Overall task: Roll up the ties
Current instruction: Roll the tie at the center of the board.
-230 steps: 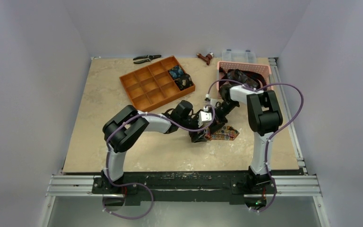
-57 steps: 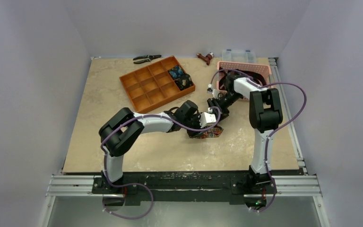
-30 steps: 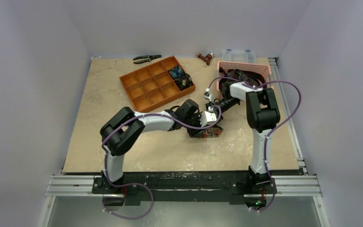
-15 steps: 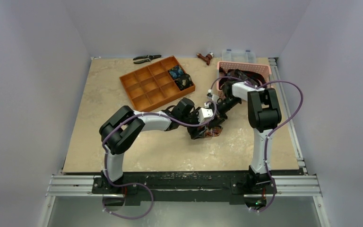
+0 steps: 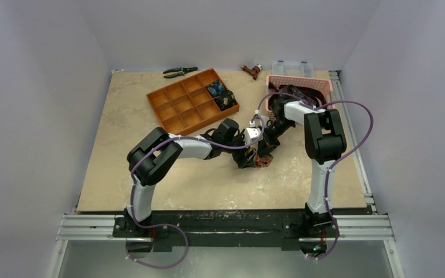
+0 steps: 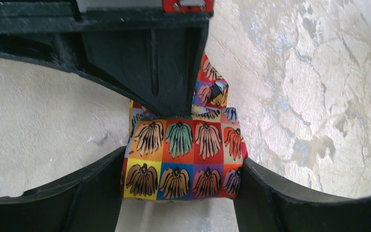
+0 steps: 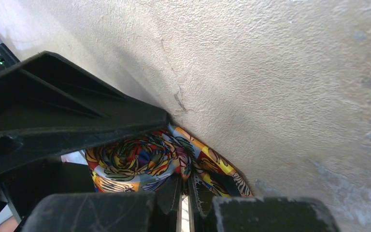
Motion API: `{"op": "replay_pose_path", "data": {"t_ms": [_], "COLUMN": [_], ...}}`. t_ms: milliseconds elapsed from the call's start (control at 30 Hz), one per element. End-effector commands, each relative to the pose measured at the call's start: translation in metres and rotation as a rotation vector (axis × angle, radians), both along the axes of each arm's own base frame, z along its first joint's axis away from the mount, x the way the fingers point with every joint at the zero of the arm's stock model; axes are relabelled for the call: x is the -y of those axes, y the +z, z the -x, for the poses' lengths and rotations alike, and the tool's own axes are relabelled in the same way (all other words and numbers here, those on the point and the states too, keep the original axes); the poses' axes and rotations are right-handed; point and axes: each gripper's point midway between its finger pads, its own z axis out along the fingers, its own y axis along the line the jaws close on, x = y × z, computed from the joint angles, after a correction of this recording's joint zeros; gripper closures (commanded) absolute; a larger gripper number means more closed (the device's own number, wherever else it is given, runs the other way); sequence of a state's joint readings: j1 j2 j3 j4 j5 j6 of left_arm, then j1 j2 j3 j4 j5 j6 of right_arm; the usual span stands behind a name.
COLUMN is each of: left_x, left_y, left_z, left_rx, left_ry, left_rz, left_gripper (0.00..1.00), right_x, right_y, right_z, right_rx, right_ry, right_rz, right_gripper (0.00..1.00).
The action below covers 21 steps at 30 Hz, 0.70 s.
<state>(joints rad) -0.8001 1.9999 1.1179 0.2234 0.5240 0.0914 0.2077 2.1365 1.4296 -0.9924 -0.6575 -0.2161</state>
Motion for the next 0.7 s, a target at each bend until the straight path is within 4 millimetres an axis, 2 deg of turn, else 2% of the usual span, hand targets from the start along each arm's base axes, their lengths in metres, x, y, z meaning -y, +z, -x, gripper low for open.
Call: {"op": "replay_pose_path", "data": {"t_ms": [0,133,233,333,433,533,667], "left_x": [0.019,0.016,-0.003,-0.023,-0.044,-0.058,-0.06], "left_y": [0.013,0.0,-0.021,-0.034,-0.047,-0.058,-0.06], "left_z": [-0.012,-0.006,-0.001,0.007,0.012,0.015,0.016], "left_rx": [-0.03,-0.005,0.072,0.114,0.136,0.13,0.124], "left_ry": [0.015,-0.001,-0.007,-0.035,-0.065,-0.07,-0.073], "left_rz": [0.087,0.024,-0.128,-0.222,-0.32,-0.389,-0.411], "left_gripper": [0.33,0.52,0.69,0.71,0.72,0.73,0.73], "right_x": [0.021,0.013,-0.002,-0.002,0.006,0.013,0.016], "right_y": [-0.045,-0.039,-0.024,0.0,0.022,0.033,0.044], "right_z": [-0.032,-0.035,-0.038,-0.039,-0.042,-0.027,-0.005], "right_rx": [0.201,0.198,0.181,0.137,0.116,0.06,-0.011], "right_ry": [0.065,0.048,0.04,0.039,0.026,0.023,-0.008], "right_rz": [0.172,0.139,0.048,-0.026,-0.092,-0.156,-0.216], "right_gripper": [1.0,1.0,1.0,0.82,0.7,0.63,0.55]}}
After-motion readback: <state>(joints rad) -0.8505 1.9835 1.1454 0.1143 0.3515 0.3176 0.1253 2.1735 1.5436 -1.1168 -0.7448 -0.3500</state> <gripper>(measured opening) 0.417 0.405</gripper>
